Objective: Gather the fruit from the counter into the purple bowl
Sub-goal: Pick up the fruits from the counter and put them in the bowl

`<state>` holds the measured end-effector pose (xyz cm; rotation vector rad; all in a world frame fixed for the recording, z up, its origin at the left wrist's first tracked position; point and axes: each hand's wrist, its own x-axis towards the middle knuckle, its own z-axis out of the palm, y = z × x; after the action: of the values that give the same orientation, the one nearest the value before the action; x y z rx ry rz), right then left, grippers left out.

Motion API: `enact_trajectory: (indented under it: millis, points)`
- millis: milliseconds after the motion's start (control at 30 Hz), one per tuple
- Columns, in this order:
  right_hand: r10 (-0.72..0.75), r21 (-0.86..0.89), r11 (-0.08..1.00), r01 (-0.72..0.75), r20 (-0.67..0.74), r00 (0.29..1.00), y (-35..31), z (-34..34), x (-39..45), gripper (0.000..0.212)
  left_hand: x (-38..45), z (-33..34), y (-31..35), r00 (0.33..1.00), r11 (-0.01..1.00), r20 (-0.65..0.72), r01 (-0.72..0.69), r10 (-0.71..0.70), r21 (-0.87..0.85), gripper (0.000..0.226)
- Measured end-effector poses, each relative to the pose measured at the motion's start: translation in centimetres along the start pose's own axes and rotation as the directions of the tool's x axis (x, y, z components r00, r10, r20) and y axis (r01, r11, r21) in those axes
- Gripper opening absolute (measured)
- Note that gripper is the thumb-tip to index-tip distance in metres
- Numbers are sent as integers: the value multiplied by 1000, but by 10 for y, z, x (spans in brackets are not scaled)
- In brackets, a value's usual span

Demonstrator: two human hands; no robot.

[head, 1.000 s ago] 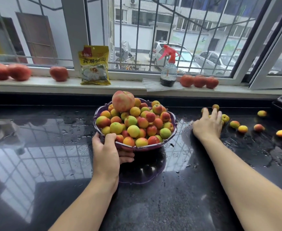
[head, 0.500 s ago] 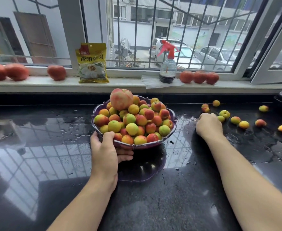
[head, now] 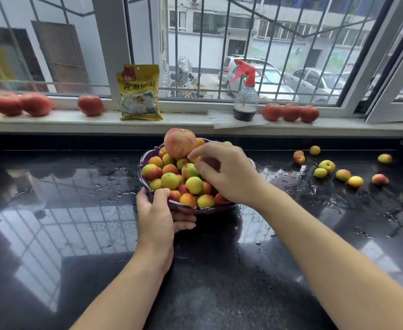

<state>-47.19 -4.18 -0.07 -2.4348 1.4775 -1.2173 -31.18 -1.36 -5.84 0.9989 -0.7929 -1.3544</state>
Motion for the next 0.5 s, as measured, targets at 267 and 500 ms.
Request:
enact_trajectory:
  millis: [267,500]
  points:
    - [72,6,997,-75,-364,929,22,-33,13,10,1,-1,-2,1000,1000,-8,-8,8,5,19]
    - [620,-46,684,-728,-490,613,136,-45,-32,25,2,0,-4,1000,999,-16,-23,24,24,20]
